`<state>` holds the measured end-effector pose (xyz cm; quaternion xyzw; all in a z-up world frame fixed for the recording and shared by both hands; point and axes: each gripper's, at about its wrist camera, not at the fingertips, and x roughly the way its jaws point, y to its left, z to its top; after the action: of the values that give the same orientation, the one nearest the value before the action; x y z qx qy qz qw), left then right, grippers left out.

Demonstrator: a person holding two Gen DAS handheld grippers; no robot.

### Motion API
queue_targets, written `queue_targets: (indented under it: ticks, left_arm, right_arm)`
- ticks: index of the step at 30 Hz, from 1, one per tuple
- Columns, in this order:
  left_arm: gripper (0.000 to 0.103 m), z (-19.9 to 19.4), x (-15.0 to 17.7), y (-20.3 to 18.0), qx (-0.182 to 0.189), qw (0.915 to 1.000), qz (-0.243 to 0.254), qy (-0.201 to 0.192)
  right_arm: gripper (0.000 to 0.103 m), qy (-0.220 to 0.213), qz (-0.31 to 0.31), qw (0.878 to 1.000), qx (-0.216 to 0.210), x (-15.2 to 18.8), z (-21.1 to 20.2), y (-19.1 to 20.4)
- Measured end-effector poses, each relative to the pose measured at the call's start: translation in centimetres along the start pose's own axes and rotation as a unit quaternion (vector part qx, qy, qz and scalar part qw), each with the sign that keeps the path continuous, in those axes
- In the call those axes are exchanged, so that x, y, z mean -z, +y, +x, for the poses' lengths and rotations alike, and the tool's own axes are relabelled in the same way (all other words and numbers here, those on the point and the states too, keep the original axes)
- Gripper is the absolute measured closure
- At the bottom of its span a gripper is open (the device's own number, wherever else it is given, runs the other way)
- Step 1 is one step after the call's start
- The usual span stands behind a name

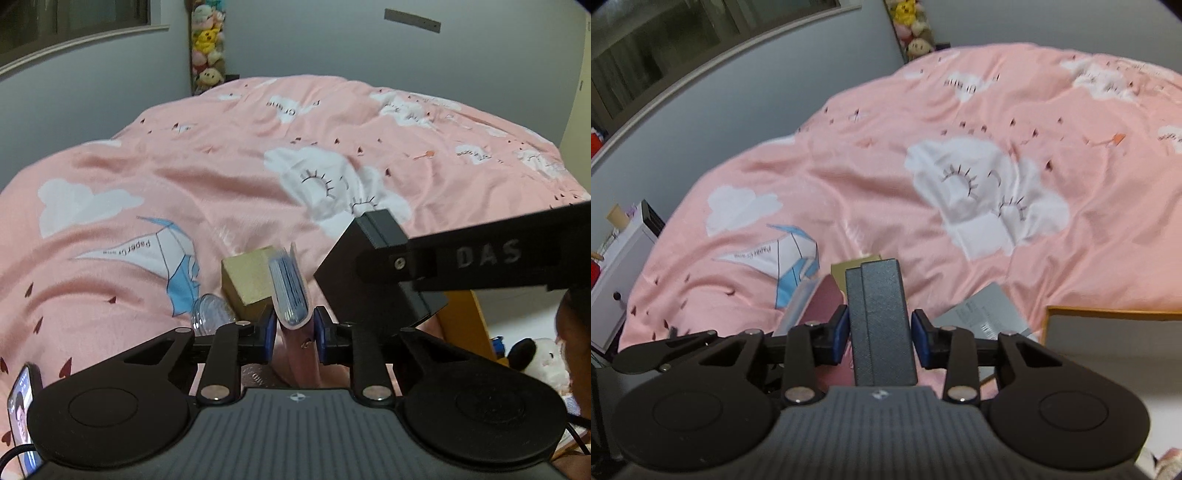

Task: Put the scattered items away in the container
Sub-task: 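Lift the wallet and grey box and carry them toward the orange box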

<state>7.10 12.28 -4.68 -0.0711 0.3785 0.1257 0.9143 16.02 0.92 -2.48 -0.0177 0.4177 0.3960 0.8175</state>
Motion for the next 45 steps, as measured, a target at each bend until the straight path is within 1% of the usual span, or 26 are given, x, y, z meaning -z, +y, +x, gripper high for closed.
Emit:
queue_targets:
  ticks: [7, 11, 14, 17, 19, 23, 26, 28, 32, 36, 40, 42, 45]
  left_arm:
    - [0.082, -2.4, -0.2, -0.6, 0.019, 0.9993, 0.004, -0.033]
    - [0.083, -3.8, -0.9, -1.2, 0.049, 0.9976, -0.001, -0.050]
    - [0.083, -5.0, -1.6, -2.3, 0.066, 0.9952, 0.009, -0.072]
    - [0.083, -5.9, -2.4, -3.6, 0.095, 0.9915, 0.018, -0.087]
    - [0.083, -6.2, -2.9, -4.6, 0.123, 0.9877, 0.022, -0.095]
    - [0.083, -6.1, -3.3, -6.9, 0.172, 0.9785, 0.032, -0.110]
    - [0.083, -5.0, -3.4, -8.4, 0.207, 0.9722, 0.032, -0.105]
    - [0.083, -4.1, -3.3, -9.5, 0.220, 0.9702, 0.031, -0.096]
    - [0.083, -2.2, -2.9, -10.8, 0.236, 0.9679, 0.030, -0.082]
    - [0.083, -0.6, -2.2, -11.3, 0.232, 0.9698, 0.022, -0.072]
    - [0.083, 0.2, -1.6, -11.9, 0.225, 0.9710, 0.006, -0.080]
    - [0.083, 0.7, -1.3, -12.4, 0.216, 0.9725, 0.013, -0.086]
    - [0.083, 0.9, -0.7, -13.3, 0.197, 0.9741, 0.030, -0.107]
  right_arm:
    - [0.064, -0.042, 0.013, 0.999, 0.005, 0.4, -4.6, -1.1]
    - [0.064, -0.072, 0.034, 0.997, 0.004, 0.5, -7.7, -2.4]
    - [0.064, -0.099, 0.042, 0.994, 0.015, 0.7, -10.2, -3.3]
    - [0.064, -0.118, 0.048, 0.991, 0.032, 1.0, -12.3, -4.3]
    - [0.064, -0.125, 0.056, 0.990, 0.042, 1.4, -13.4, -5.1]
    - [0.064, -0.127, 0.076, 0.987, 0.068, 2.7, -14.4, -7.1]
    - [0.065, -0.119, 0.097, 0.984, 0.088, 3.7, -14.3, -8.8]
    - [0.065, -0.114, 0.109, 0.982, 0.102, 4.3, -14.2, -9.9]
    - [0.065, -0.110, 0.127, 0.979, 0.115, 5.1, -13.9, -11.5]
    - [0.065, -0.106, 0.136, 0.977, 0.122, 5.7, -13.4, -12.8]
    - [0.065, -0.099, 0.149, 0.977, 0.115, 6.3, -12.5, -13.9]
    - [0.065, -0.094, 0.157, 0.977, 0.107, 6.5, -12.2, -14.4]
    - [0.065, -0.096, 0.167, 0.976, 0.101, 6.7, -11.6, -15.1]
